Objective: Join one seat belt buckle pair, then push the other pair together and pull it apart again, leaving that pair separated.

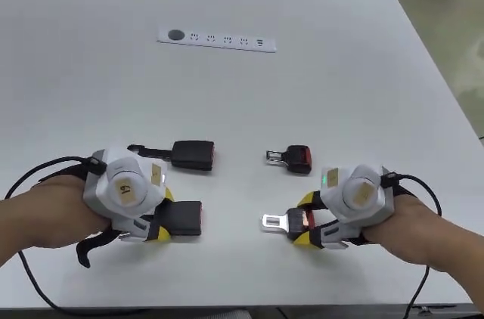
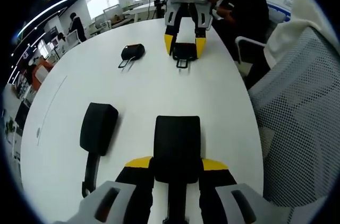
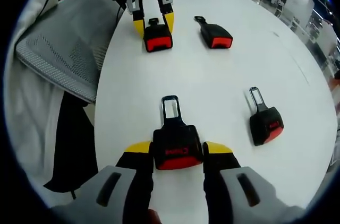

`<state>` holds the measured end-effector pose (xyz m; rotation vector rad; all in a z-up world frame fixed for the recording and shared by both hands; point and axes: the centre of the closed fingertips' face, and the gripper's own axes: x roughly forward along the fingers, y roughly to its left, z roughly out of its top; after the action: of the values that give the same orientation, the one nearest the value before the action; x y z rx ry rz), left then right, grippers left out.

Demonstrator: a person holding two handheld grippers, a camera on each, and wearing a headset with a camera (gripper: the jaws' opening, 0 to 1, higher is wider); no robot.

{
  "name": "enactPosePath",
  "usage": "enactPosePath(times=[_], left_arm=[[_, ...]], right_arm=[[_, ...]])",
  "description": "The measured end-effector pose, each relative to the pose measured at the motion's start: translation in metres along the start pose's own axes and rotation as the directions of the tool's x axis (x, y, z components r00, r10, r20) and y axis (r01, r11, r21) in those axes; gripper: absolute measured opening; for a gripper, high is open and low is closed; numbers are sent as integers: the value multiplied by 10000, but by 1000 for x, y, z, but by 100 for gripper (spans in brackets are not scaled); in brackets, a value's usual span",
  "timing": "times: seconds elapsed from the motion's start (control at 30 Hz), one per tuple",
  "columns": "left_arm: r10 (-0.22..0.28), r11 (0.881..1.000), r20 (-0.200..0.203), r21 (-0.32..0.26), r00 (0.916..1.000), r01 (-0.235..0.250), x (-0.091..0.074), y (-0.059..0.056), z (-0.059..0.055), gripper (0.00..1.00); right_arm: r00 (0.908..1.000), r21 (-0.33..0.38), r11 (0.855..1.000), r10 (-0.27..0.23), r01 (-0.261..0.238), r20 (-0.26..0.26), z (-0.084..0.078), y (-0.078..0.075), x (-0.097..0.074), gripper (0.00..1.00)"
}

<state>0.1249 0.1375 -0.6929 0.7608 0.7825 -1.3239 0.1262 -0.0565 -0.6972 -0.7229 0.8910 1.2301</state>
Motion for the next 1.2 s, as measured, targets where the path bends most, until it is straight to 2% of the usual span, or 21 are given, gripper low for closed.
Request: enactPosePath(times=[0.2, 0.3, 0.6, 1.2], left_arm=[[-79, 9996, -49, 279, 10000, 80, 1, 0, 0, 33], [-194, 9993, 20, 306, 9998, 193, 2, 0, -1, 33], [-472, 9980, -144, 414, 9988, 478, 2, 0, 1, 33], [-596, 9978, -239, 282, 9979, 602, 1, -2, 3, 33]], right_arm=[[10000, -54, 10000, 40, -40, 44, 0, 0, 0, 34], [10000, -34, 10000, 27, -27, 28, 1, 0, 0, 34], [9998, -193, 9998, 108, -105, 137, 4, 0, 3, 34], [9977, -120, 9998, 191, -183, 652, 36, 7, 18, 34]])
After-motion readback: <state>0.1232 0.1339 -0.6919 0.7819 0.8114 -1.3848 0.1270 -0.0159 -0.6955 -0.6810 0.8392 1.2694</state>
